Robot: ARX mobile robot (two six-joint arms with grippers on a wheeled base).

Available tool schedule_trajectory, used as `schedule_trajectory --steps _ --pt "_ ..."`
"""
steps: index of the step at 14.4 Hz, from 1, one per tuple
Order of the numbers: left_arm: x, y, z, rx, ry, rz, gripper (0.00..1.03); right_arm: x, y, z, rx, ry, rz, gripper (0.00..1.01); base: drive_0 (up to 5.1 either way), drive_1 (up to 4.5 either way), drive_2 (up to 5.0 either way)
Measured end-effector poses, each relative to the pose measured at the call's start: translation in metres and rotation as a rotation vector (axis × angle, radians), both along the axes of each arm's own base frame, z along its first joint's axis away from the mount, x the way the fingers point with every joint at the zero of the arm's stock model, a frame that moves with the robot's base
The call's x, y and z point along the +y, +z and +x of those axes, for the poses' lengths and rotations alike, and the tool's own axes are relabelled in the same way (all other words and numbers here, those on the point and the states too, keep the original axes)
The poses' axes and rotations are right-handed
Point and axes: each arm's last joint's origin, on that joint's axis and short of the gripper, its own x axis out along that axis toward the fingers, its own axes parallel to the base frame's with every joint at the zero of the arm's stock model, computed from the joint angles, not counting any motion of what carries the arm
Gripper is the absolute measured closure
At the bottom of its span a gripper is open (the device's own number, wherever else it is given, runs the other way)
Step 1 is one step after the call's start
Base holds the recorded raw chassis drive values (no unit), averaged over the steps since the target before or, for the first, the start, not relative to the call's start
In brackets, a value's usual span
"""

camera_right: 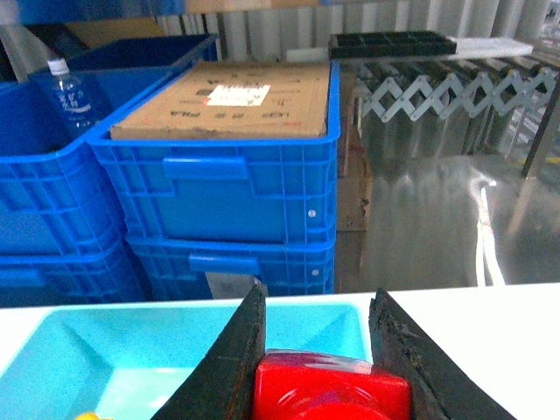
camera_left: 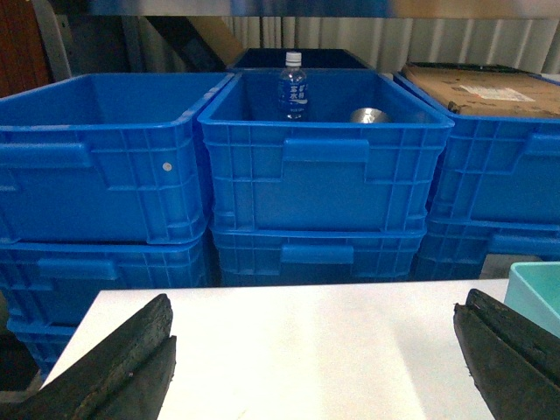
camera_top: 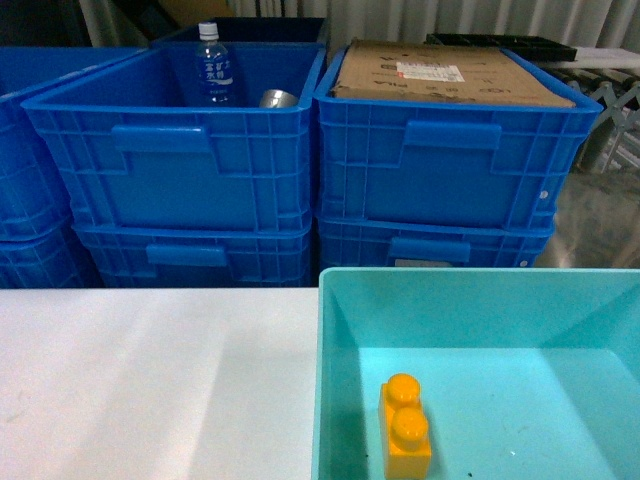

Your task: Pick red block from blue box to shelf

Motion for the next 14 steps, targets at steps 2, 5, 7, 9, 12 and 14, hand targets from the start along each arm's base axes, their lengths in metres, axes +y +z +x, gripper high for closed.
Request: schedule_trajectory --steps 2,5,7,9,12,14 --pt "0.000 0.000 0.000 0.000 0.000 0.000 0.05 -0.001 -0.005 -0.002 0.024 0.006 0.003 0.73 0.0 0.00 0.0" --pt "0.000 0.000 0.000 0.000 0.000 0.000 0.05 -0.001 -0.010 -0.007 0.036 0.003 0.003 0.73 0.0 0.00 0.0" --pt "0.000 0.000 0.000 0.000 0.000 0.000 0.05 0.003 -0.012 -0.013 0.034 0.023 -0.006 0.73 0.0 0.00 0.0" --pt "0.000 0.000 0.000 0.000 0.000 0.000 0.05 0.003 -0.011 -0.018 0.034 0.027 -0.005 0.73 0.0 0.00 0.0" --pt "0.000 0.000 0.000 0.000 0.000 0.000 0.05 0.003 -0.012 -0.018 0.041 0.028 -0.005 0.73 0.0 0.00 0.0" --pt "0.000 0.000 0.000 0.000 0.000 0.000 0.05 0.003 -0.012 -0.018 0.039 0.028 -0.005 0.73 0.0 0.00 0.0"
